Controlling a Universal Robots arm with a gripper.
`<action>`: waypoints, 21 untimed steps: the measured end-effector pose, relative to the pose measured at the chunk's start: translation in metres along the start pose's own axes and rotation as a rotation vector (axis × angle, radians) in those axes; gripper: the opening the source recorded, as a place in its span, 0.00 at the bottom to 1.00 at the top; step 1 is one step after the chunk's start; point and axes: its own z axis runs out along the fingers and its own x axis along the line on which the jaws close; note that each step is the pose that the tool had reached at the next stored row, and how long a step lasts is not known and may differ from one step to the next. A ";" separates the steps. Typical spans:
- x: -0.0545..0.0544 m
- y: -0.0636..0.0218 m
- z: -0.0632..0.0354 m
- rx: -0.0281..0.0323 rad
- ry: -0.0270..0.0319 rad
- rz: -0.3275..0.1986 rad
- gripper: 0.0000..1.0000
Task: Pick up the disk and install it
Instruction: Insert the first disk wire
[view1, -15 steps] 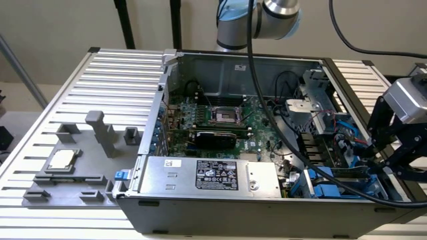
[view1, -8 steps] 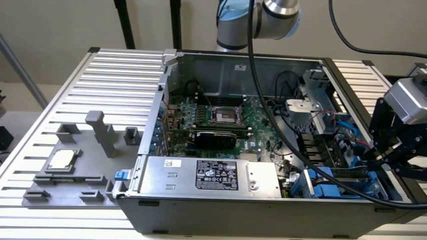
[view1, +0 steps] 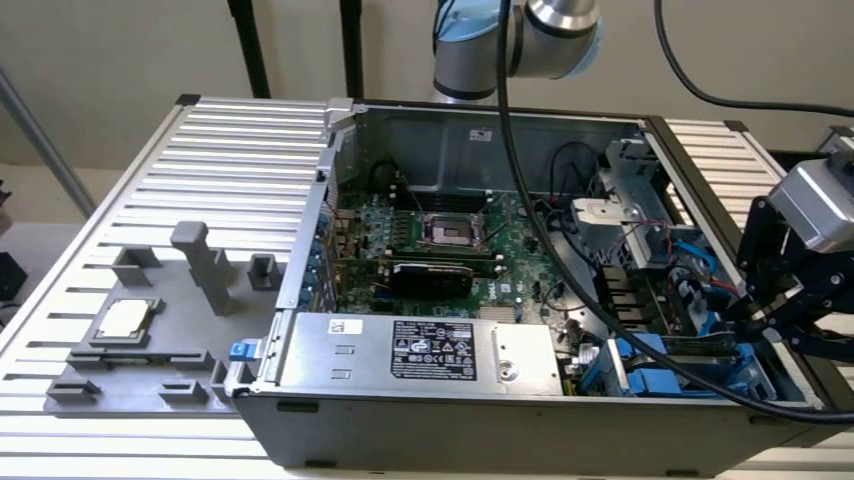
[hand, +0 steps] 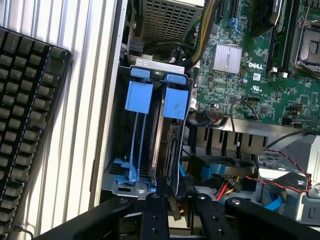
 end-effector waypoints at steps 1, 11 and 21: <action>0.000 0.0000 0.0004 -0.0005 -0.0007 -0.004 0.26; 0.000 0.0067 0.0015 -0.0029 -0.0048 -0.029 0.16; -0.004 0.0300 0.0023 -0.0019 0.0041 -0.010 0.16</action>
